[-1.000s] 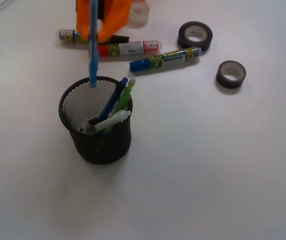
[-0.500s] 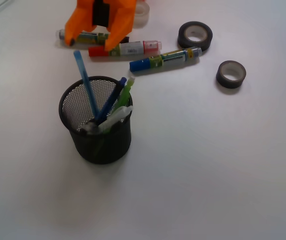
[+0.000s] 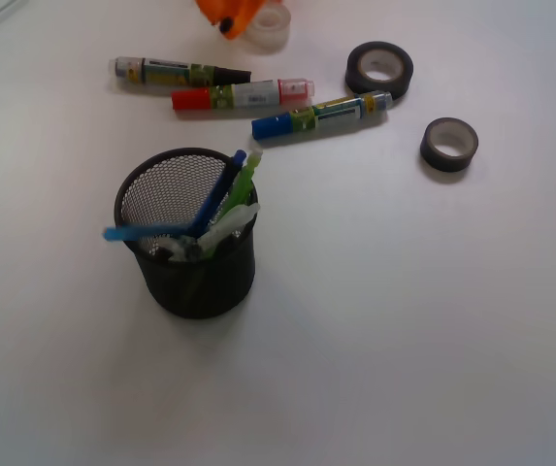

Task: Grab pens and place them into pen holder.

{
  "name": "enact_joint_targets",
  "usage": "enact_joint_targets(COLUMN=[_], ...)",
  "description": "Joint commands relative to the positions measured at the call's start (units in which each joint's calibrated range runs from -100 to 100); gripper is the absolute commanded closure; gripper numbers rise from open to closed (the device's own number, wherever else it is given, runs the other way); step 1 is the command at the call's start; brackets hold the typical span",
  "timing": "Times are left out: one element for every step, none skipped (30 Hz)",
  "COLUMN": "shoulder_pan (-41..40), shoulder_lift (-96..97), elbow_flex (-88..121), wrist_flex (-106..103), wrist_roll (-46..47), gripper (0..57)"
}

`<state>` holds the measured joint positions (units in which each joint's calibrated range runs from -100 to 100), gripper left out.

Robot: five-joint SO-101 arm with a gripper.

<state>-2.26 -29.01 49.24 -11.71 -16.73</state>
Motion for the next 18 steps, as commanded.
enact_joint_targets(shoulder_pan=[0.87, 1.10, 1.40, 1.62, 1.70, 1.70, 1.70, 1.70, 1.77, 1.77, 1.77, 1.77, 1.77, 1.77, 1.77, 1.77, 1.77, 1.77], shoulder_lift=[-11.24, -13.79, -16.42, -19.06, -21.86, -24.58, -27.30, -29.77, -32.32, -34.53, -36.74, -40.73, -42.60, -44.22, -45.83, -47.36, -48.81, -50.25], elbow_flex=[6.56, 8.83, 11.18, 13.26, 15.35, 17.07, 18.79, 20.33, 21.87, 23.23, 24.50, 27.21, 28.75, 30.38, 32.01, 33.55, 35.27, 36.91], wrist_flex=[14.68, 17.66, 21.07, 24.48, 27.98, 31.30, 34.63, 37.60, 40.58, 43.20, 45.56, 50.11, 51.95, 53.70, 55.19, 56.50, 57.73, 58.86], wrist_roll=[7.62, 8.99, 10.01, 10.84, 11.53, 12.01, 12.41, 12.89, 13.38, 13.82, 14.11, 14.65, 14.95, 15.19, 15.43, 15.63, 15.82, 15.87], gripper=[55.7, 55.7, 55.7, 55.7, 55.7, 55.6, 55.6, 55.6, 55.6, 55.6, 55.6, 55.6, 55.6, 55.6, 55.6, 55.6, 55.6, 55.6])
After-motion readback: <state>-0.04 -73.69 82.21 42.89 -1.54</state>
